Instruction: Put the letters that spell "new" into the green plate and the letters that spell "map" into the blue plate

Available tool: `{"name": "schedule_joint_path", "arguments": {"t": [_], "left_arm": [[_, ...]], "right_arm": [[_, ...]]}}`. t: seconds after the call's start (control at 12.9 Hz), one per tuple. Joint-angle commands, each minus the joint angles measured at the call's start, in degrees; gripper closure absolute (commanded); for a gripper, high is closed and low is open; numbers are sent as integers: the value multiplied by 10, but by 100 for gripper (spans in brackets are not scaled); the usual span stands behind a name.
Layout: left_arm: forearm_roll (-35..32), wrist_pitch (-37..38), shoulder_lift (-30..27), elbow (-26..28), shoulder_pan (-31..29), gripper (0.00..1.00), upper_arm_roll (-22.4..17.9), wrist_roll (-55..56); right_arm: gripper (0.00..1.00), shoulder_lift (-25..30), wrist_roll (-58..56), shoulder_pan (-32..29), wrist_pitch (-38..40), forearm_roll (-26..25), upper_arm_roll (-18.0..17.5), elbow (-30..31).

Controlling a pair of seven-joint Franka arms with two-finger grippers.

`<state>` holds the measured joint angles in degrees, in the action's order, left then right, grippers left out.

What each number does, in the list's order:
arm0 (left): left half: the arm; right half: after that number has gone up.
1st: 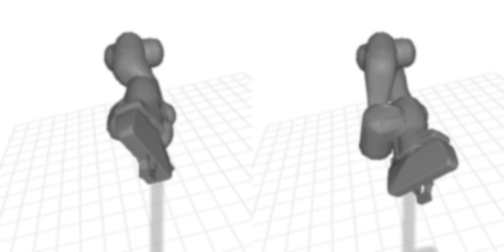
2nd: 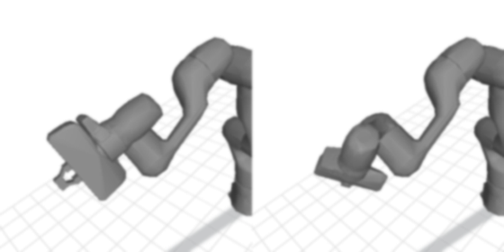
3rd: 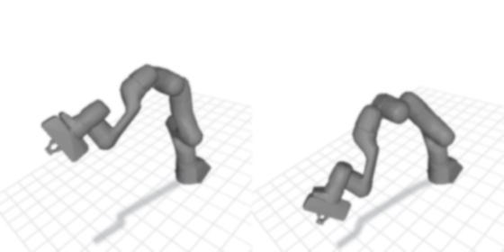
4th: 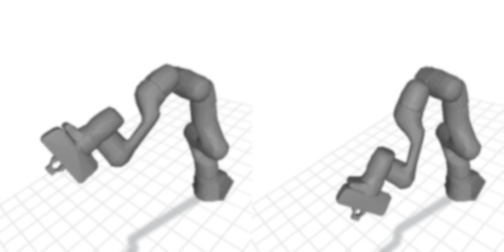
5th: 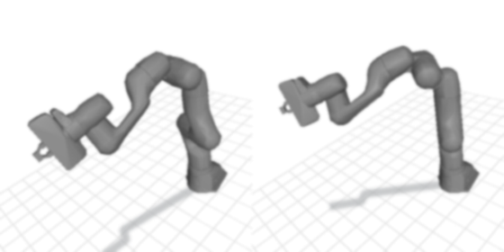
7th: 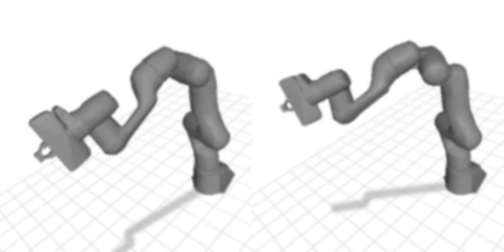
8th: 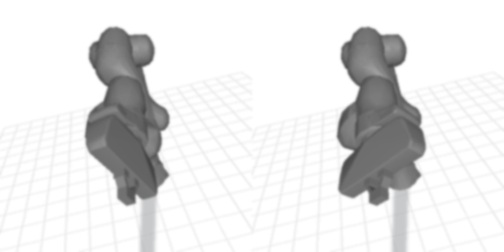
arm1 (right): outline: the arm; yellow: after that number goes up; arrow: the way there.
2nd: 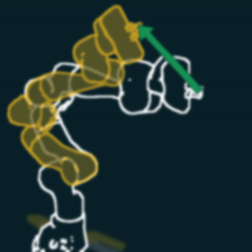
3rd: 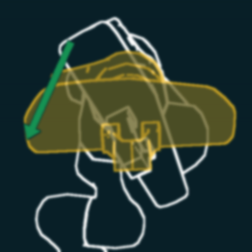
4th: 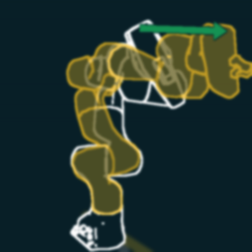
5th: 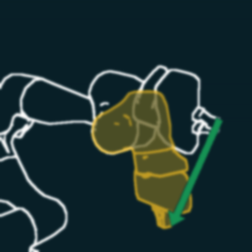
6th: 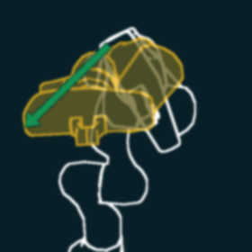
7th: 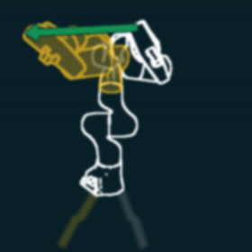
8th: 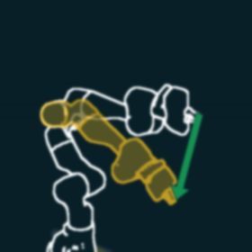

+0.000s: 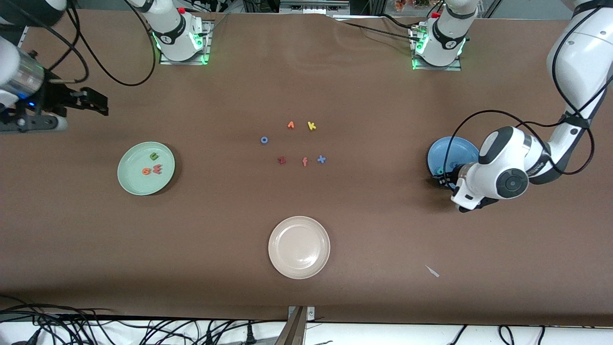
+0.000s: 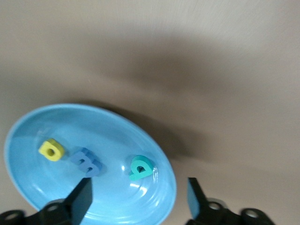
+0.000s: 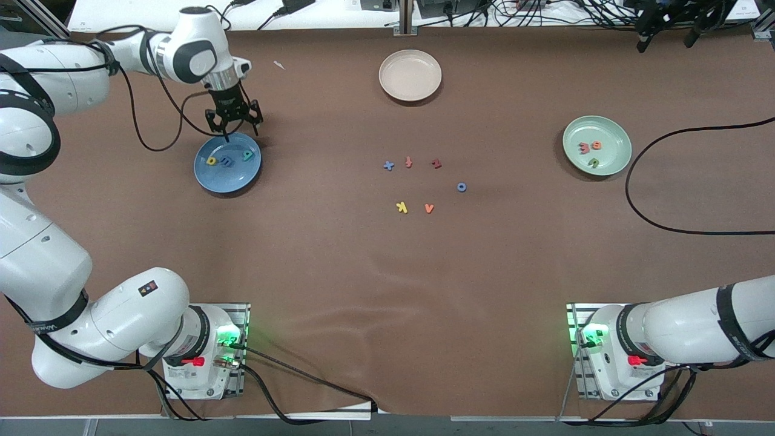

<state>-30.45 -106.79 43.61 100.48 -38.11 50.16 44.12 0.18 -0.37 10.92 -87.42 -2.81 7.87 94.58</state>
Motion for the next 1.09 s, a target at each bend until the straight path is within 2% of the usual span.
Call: {"name": "schedule_joint_path", "arguments": {"t": [0.0, 0.16, 0.31, 0.39, 0.62, 0.7, 0.86, 1.01], "left_arm": [[0, 67, -30, -75, 10, 1, 25, -10], [1, 117, -29, -143, 39, 1, 30, -11], [-1, 162, -25, -208, 87, 1, 21, -11], [-1, 170, -23, -235, 94, 1, 21, -12], [-1, 184, -27, -264, 107, 1, 5, -99], [4, 201, -29, -286, 128, 1, -17, -137], [9, 257, -29, -351, 194, 1, -88, -209], [73, 270, -33, -389, 221, 1, -150, -247]], "right_arm": [[0, 14, 7, -8, -6, -4, -13, 0], [0, 13, 7, -8, -10, -1, -1, -1], [0, 10, 3, -7, -15, 32, 30, -1], [0, 8, 7, -6, -13, 40, 36, -1], [0, -3, 5, -1, -8, 39, 36, -16], [0, -4, 3, -1, -8, 38, 35, -19], [0, -4, -1, 0, -7, 39, 33, -20], [0, -4, 2, 0, -8, 40, 31, -21]]}}
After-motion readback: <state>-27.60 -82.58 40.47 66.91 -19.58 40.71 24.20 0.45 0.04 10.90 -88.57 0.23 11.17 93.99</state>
